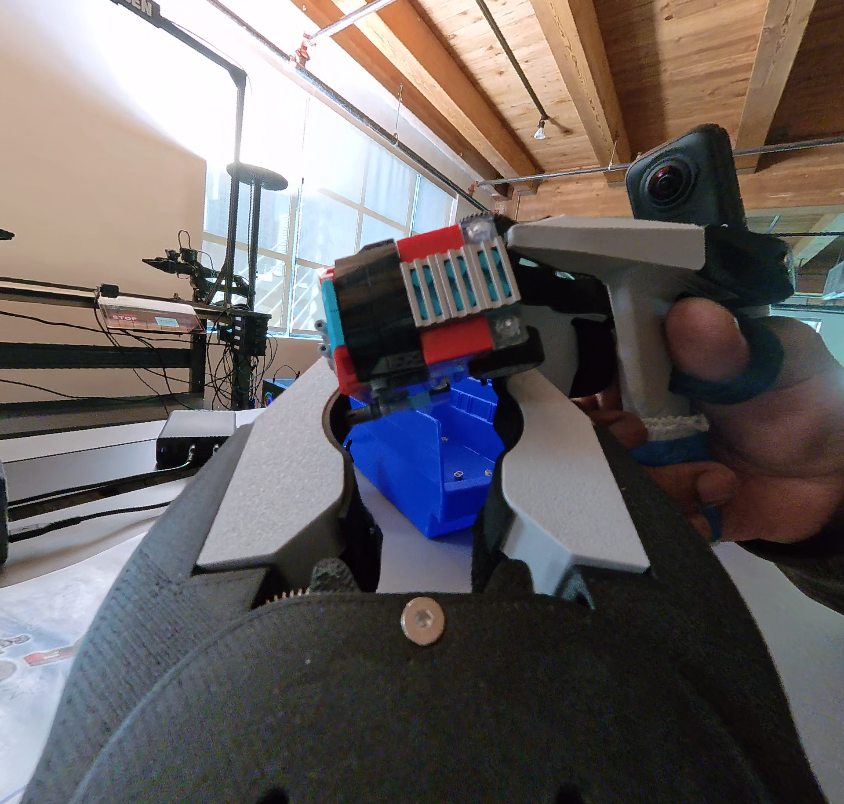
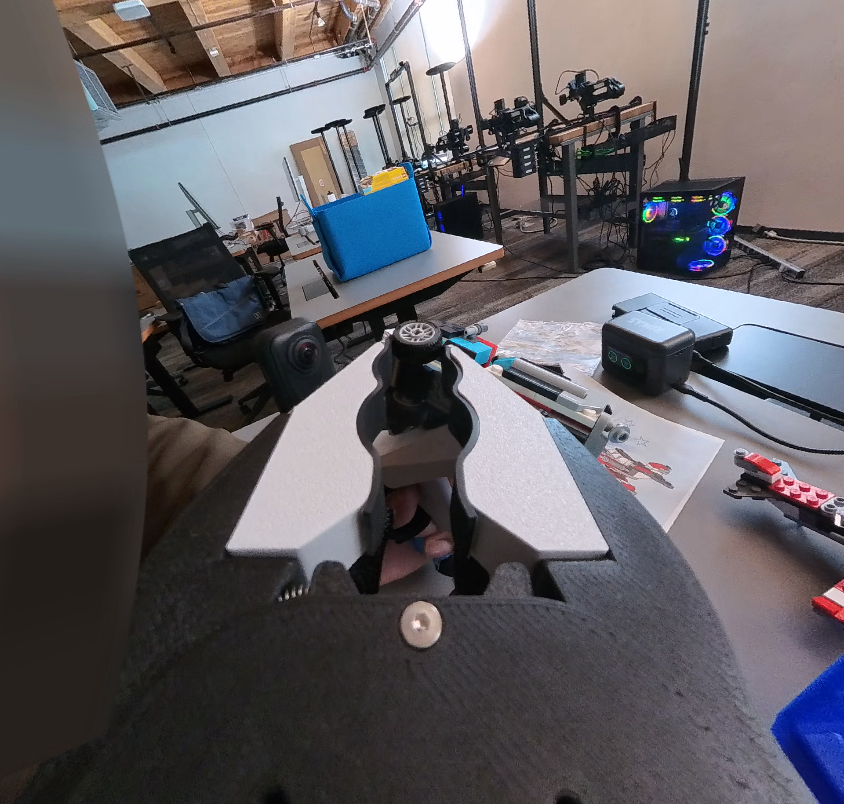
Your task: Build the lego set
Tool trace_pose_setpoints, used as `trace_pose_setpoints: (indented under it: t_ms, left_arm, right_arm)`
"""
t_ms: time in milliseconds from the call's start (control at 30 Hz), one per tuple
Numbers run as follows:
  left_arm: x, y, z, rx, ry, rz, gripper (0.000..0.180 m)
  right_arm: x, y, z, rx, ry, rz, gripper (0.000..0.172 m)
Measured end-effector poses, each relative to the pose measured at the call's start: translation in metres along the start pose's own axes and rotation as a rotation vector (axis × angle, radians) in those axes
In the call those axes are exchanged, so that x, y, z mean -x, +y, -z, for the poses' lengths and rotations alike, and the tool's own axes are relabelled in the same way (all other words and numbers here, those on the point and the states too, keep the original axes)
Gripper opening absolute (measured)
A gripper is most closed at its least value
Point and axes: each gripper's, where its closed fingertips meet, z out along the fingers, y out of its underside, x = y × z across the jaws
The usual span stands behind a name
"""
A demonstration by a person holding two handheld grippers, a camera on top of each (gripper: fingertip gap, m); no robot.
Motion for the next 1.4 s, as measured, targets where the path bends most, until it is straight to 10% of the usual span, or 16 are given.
trace_pose_setpoints:
  t_ms: [1033,1400]
  left_arm:
    - [-0.009,-0.001,-0.001,-0.006,0.053,0.001,0.062]
    - [-0.007,-0.001,0.003,0.009,0.074,0.008,0.062]
  right_arm:
    - [0.006,0.000,-0.001,0.078,-0.030,-0.029,0.022]
    - [-0.009,0.027,0.055,0.252,0.047,0.060,0.022]
